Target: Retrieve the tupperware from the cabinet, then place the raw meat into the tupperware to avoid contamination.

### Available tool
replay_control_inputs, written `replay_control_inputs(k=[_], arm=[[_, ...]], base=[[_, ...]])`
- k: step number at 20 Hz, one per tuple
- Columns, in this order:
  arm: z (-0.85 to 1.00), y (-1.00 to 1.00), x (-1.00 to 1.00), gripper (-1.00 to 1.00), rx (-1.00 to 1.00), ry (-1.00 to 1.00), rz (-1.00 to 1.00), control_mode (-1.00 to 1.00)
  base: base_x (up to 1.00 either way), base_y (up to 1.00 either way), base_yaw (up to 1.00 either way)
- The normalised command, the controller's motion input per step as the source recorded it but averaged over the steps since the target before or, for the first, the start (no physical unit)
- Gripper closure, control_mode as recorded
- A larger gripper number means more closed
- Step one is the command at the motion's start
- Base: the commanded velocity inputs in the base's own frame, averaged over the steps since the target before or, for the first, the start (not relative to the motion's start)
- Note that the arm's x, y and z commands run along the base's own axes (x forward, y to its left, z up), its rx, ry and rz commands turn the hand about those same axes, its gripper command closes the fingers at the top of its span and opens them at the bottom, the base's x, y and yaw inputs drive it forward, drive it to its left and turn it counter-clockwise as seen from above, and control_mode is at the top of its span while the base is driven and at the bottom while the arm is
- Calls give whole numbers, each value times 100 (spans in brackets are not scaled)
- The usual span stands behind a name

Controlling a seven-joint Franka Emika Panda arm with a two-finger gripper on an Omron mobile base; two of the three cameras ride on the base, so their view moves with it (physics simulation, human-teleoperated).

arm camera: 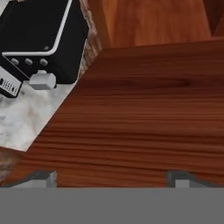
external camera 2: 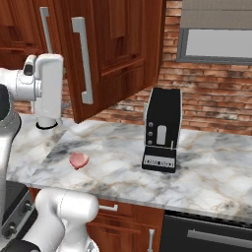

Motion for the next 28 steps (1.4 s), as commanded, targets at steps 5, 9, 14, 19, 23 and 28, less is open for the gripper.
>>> replay_control_inputs(k=[5, 9, 14, 19, 23, 28], arm=[[0, -56, -2, -100, -3, 0, -5, -100], [-1, -65, 0, -100, -4, 1, -6, -100], [-4, -71, 0, -100, -2, 2, -6, -100], [-7, -75, 0, -100, 0, 2, -6, -100], [-6, -76, 0, -100, 0, 0, -5, -100], [-6, -68, 0, -100, 0, 0, -2, -100]], base=[[0, 0, 0], [0, 0, 0], [0, 0, 0], [0, 0, 0], [0, 0, 0], [0, 0, 0]])
